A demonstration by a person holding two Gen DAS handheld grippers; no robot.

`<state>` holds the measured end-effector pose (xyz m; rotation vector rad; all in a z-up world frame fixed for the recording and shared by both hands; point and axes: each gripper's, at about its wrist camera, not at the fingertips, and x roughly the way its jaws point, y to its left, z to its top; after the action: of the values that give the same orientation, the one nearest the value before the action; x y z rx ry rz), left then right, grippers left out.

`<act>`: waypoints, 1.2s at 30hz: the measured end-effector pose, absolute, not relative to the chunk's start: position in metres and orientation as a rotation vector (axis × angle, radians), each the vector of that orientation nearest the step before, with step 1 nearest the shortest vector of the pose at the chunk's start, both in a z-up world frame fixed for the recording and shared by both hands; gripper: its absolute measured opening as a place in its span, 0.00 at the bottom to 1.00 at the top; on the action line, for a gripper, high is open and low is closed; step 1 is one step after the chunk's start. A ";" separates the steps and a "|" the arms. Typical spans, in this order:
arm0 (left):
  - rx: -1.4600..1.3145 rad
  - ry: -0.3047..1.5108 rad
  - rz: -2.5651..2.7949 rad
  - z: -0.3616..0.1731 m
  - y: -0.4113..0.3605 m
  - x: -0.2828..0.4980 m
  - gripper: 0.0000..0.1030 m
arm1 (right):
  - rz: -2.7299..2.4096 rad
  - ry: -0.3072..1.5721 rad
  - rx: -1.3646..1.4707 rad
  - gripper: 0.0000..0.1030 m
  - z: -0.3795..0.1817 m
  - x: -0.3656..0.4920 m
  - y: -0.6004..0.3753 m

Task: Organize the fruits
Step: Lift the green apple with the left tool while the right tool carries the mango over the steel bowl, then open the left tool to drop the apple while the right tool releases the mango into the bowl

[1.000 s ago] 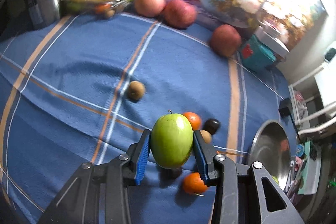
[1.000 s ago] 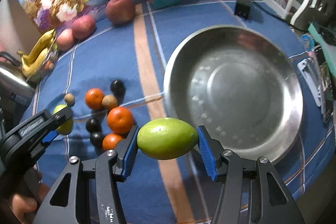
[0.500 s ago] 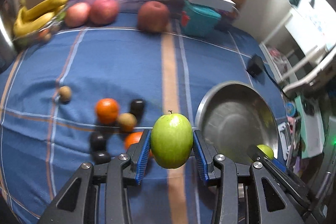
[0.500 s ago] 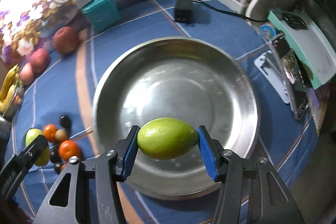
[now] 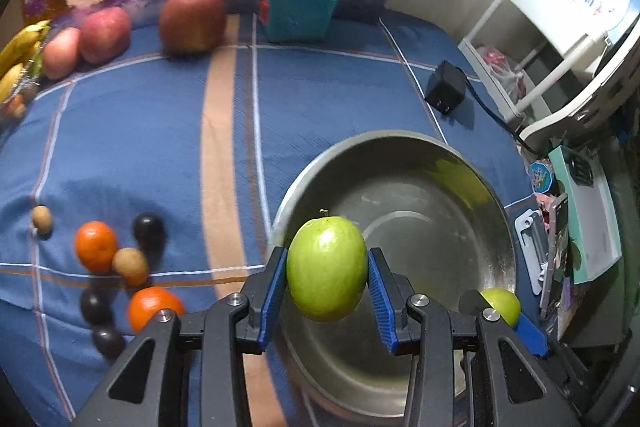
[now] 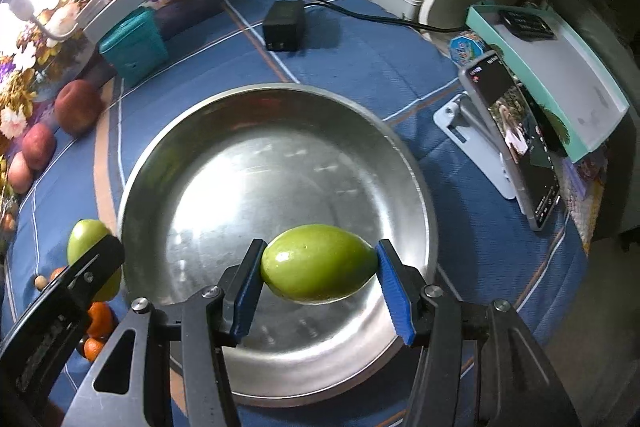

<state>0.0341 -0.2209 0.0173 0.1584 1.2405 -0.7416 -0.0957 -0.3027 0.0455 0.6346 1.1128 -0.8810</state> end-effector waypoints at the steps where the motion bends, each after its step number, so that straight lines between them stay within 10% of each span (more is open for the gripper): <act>1: 0.159 1.251 -0.747 0.014 -0.224 0.034 0.41 | -0.886 1.114 0.638 0.55 0.045 -0.097 -0.304; 36: 0.185 1.267 -0.697 -0.001 -0.230 0.048 0.41 | -0.841 1.158 0.653 0.55 0.027 -0.096 -0.313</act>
<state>0.0483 -0.2304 -0.0014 0.1847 1.2671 -0.6968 -0.0961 -0.3128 0.0269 0.6527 1.1579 -0.8412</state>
